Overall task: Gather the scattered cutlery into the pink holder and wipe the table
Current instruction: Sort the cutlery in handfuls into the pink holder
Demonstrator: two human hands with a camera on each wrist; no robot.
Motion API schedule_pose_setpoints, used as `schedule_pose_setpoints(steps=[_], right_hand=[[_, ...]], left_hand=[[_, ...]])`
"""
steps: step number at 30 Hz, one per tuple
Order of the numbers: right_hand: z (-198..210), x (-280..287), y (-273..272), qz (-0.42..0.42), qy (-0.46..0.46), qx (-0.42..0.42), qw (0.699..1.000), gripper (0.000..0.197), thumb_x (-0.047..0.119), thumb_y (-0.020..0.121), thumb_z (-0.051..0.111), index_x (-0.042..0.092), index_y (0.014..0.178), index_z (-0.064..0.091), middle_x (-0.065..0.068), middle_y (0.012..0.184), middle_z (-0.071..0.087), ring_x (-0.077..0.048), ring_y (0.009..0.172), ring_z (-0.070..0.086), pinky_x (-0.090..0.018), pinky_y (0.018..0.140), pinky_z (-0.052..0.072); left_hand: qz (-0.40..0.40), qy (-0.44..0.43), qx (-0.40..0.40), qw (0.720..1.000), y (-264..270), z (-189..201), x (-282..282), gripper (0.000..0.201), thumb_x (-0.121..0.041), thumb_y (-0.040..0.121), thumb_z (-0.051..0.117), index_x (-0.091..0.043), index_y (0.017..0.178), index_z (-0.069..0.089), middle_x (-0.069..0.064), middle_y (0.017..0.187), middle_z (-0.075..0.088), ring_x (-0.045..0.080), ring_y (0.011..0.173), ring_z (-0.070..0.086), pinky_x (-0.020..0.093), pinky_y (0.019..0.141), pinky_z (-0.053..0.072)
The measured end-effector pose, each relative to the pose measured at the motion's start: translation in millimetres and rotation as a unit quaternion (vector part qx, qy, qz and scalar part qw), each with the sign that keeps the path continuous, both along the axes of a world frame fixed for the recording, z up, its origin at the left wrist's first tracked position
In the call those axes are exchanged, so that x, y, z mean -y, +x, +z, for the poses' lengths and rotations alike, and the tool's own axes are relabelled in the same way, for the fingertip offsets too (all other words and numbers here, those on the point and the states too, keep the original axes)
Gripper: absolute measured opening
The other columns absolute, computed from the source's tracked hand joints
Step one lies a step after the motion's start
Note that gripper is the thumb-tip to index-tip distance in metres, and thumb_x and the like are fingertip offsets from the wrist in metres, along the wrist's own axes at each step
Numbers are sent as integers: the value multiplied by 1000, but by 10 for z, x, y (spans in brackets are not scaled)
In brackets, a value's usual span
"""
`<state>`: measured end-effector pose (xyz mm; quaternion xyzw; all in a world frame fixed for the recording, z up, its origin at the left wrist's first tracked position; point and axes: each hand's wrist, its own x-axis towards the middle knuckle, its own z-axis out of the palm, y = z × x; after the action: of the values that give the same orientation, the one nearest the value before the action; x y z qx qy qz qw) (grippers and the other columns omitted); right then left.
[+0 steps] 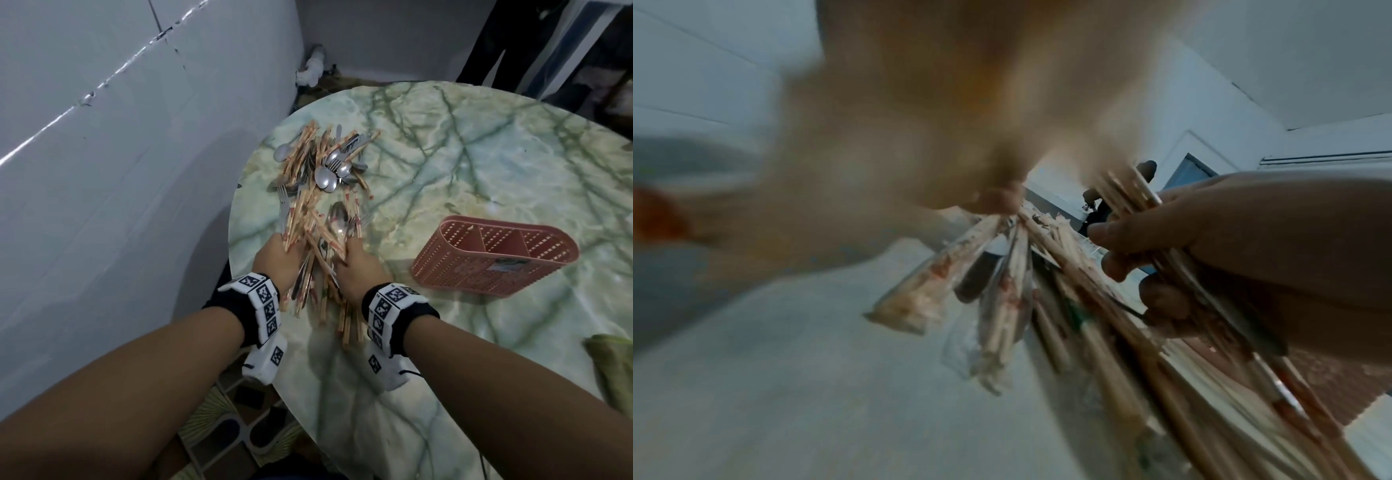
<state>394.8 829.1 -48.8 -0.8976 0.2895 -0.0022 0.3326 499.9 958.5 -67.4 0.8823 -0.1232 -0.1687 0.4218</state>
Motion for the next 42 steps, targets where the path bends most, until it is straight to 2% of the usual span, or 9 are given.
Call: schedule_pose_setpoints(steps=[4,10,16,20,23,29,33,37,42], right_hand=[[-95,-33,11,8,-33,-28,999,17,25,101,52,15,103,38,1,72,46,-30,71,55,-34,62,41],[-189,11,54,28,-26,-84,996,21,32,98,55,12,100,60,-7,91,64,-28,83,62,-35,73,52],[-231,76,14,9,-23,-81,996,19,32,95,56,14,96,61,-2,83,61,-25,77,60,-29,62,42],[-174,85,10,-3,-46,-53,998,28,46,95,59,19,93,58,1,80,62,-22,74,60,-27,55,39],[-133,53,44,11,-51,-50,997,36,56,91,63,21,93,57,2,81,63,-19,74,62,-31,62,51],[-105,-14,87,49,-55,-86,994,32,49,94,64,17,94,59,-1,82,64,-21,75,63,-36,70,58],[-54,-5,75,49,-36,-105,993,30,41,93,64,13,85,59,-4,78,63,-21,72,63,-35,67,58],[-42,1,19,33,-48,-111,992,39,51,82,69,15,77,57,-2,73,60,-20,65,60,-30,51,45],[-30,23,-48,46,-69,-94,992,31,48,85,63,18,94,56,0,82,60,-20,74,60,-32,65,52]], left_hand=[[2,27,-5,1000,8,-5,150,22,-27,101,46,-10,107,58,11,97,65,32,87,61,37,75,47],[-6,55,-41,998,9,-46,252,30,-38,91,63,-13,107,63,8,97,68,31,88,64,34,73,48],[-21,2,-61,998,11,8,280,30,-41,92,59,-13,99,68,7,90,70,27,86,66,33,73,49],[6,-50,-76,996,32,84,173,36,-48,90,54,-14,100,64,4,90,68,23,81,64,32,70,47],[-11,-72,-58,996,83,92,4,30,-47,91,62,-18,92,63,-3,75,65,17,64,59,28,62,47],[-50,25,6,998,155,-5,-266,21,-43,92,65,-25,83,58,-5,74,63,17,70,61,29,59,40],[-75,51,-23,996,103,-79,-241,26,-47,84,72,-23,92,65,-2,83,69,20,78,66,32,69,49],[-92,53,-31,994,72,-60,-134,21,-39,88,69,-22,77,64,3,78,69,26,77,67,34,68,49],[-87,16,-73,993,101,-30,-141,26,-36,93,63,-12,84,71,9,82,73,30,82,68,36,78,53]])
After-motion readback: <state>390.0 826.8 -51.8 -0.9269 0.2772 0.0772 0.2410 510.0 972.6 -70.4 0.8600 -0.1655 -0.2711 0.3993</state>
